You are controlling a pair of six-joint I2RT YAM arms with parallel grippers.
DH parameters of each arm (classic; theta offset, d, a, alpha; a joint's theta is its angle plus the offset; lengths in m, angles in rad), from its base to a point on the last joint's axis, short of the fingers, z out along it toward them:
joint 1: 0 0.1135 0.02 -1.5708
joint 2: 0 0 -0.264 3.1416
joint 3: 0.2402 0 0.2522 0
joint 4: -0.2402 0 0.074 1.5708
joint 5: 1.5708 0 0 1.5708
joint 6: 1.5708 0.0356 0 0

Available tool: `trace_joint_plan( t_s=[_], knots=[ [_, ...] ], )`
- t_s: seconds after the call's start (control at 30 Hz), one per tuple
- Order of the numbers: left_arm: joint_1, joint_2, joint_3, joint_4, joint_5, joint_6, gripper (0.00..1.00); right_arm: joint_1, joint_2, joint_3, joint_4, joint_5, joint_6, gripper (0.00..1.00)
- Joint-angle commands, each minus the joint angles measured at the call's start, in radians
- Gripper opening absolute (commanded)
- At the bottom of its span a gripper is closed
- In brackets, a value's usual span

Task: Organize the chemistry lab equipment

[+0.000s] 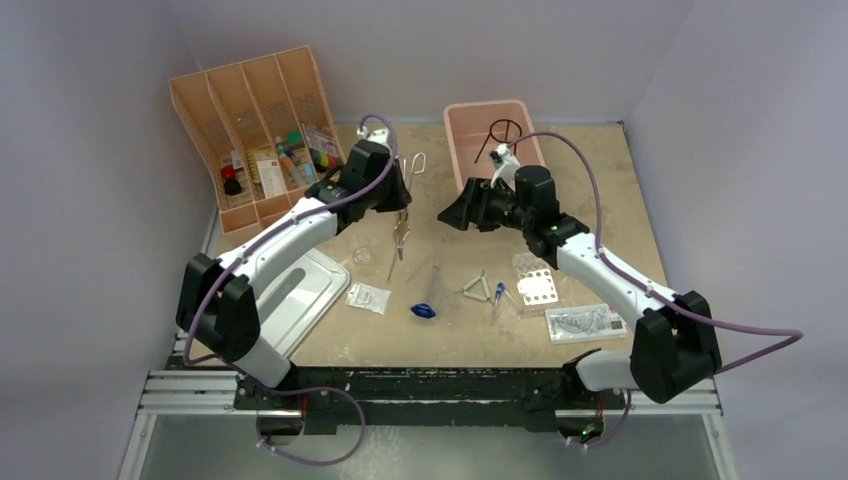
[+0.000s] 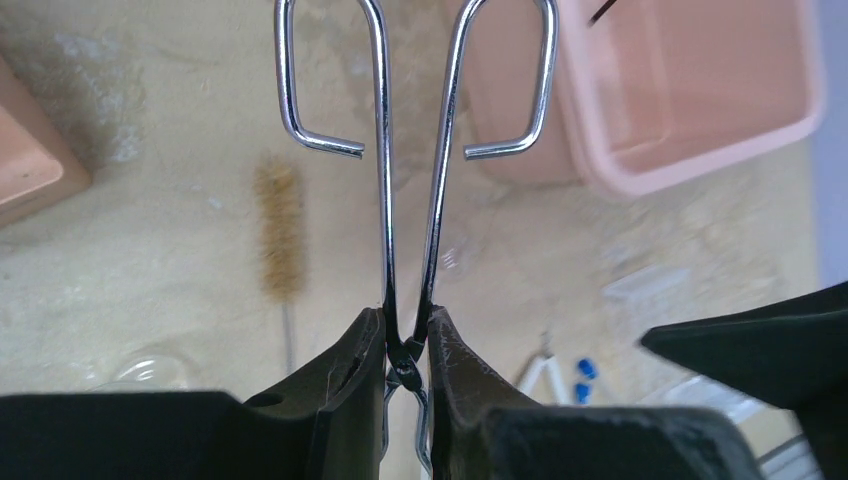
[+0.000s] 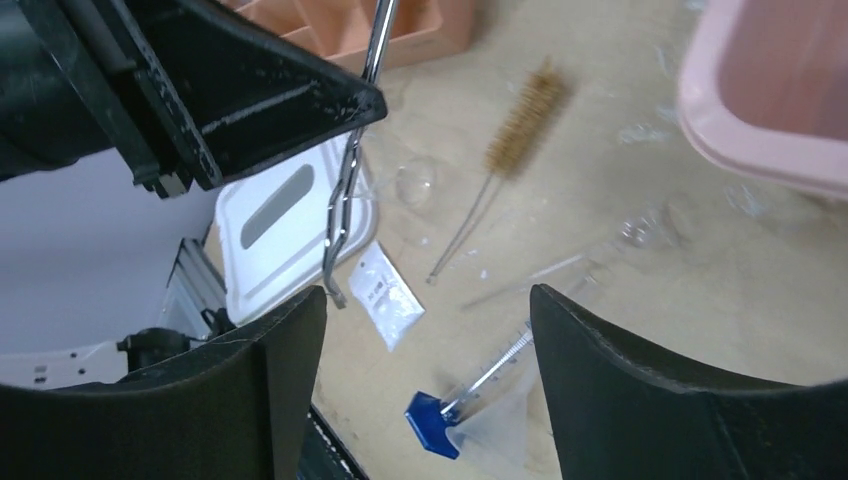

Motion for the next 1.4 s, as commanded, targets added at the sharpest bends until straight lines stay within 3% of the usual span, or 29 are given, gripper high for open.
trace_joint_plan(
  t_s=[0.0,0.27,0.43,0.77,0.93,1.0,1.13,1.27,1.37],
  knots=[
    [0.012,-0.092,0.065,0.188,-0.017,-0.206,0.00,0.012,0.026,0.082,0.151,-0.125,0.026,0.79],
    [0.012,-0.080,0.096,0.286,-0.010,-0.383,0.00,0.024,0.147,0.181,0.255,-0.155,0.141,0.77],
    [0.012,-0.074,0.104,0.293,-0.009,-0.407,0.00,0.026,0.207,0.234,0.217,-0.131,0.172,0.60],
    [0.019,-0.065,0.099,0.283,0.011,-0.427,0.00,0.038,0.279,0.294,0.249,-0.160,0.160,0.40],
    [0.031,-0.063,0.100,0.285,0.008,-0.423,0.00,0.038,0.294,0.314,0.263,-0.190,0.144,0.14],
    [0.039,-0.064,0.103,0.285,0.014,-0.412,0.13,0.038,0.288,0.318,0.272,-0.190,0.134,0.02],
    [0.050,-0.068,0.138,0.251,0.016,-0.364,0.51,0.036,0.258,0.339,0.238,-0.188,0.104,0.00],
    [0.063,-0.078,0.190,0.197,0.001,-0.279,0.70,0.016,0.220,0.388,0.141,-0.112,0.023,0.00],
    [0.081,-0.097,0.203,0.190,-0.001,-0.233,0.72,-0.048,0.202,0.414,0.081,-0.078,-0.009,0.00]
  ],
)
